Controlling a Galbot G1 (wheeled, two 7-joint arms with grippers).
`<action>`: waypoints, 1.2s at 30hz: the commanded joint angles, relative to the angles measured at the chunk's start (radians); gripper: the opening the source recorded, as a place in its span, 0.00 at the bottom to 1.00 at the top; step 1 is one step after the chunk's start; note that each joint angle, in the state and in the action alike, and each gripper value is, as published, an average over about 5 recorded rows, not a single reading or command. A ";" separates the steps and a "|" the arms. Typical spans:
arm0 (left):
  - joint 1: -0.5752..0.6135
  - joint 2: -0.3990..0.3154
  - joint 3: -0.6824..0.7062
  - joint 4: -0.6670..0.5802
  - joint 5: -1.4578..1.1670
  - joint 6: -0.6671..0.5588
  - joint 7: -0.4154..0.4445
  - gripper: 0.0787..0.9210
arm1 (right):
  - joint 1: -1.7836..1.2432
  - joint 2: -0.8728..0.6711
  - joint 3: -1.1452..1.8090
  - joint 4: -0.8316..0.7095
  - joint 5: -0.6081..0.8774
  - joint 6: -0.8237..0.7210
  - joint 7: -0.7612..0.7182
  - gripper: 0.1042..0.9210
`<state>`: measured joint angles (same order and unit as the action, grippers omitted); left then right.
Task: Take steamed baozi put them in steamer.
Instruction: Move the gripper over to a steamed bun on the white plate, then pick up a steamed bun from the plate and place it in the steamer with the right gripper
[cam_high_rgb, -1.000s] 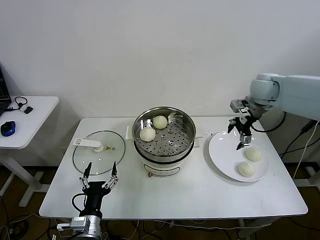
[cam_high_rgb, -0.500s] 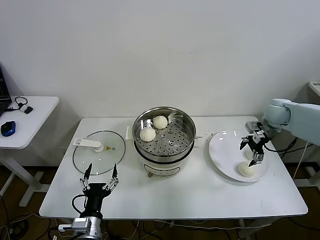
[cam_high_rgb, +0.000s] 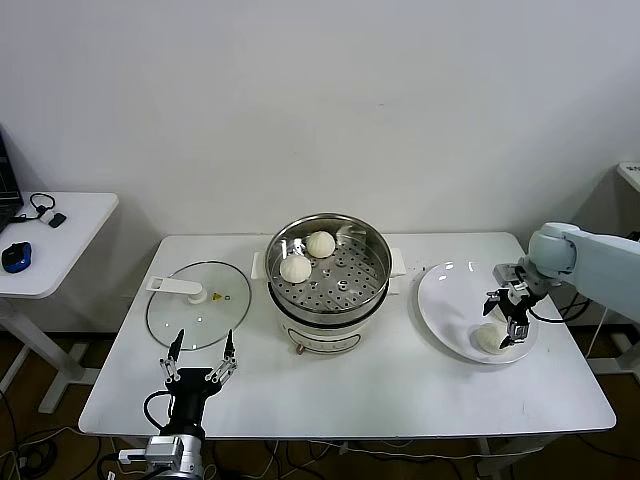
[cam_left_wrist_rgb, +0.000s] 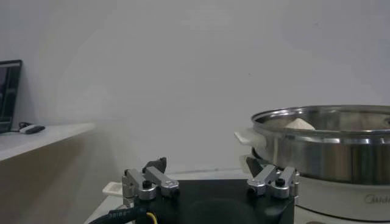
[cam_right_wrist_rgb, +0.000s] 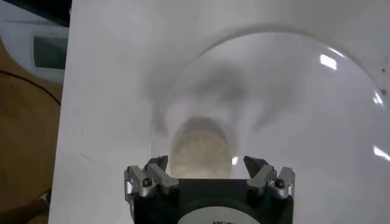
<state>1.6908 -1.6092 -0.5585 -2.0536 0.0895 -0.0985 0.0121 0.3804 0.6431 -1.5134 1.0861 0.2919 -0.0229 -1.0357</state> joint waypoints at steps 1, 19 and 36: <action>-0.002 -0.049 0.001 0.000 0.003 0.002 0.000 0.88 | -0.082 -0.002 0.062 -0.038 -0.036 0.006 0.001 0.88; 0.000 -0.049 0.003 -0.010 0.001 0.002 0.000 0.88 | -0.034 0.007 0.042 -0.012 -0.024 -0.008 -0.002 0.65; -0.008 -0.049 0.010 -0.008 -0.004 0.004 0.000 0.88 | 0.553 0.131 -0.296 0.306 0.164 0.047 -0.016 0.64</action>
<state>1.6847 -1.6092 -0.5473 -2.0628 0.0885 -0.0945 0.0127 0.6293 0.6887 -1.6646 1.2354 0.3738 -0.0162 -1.0463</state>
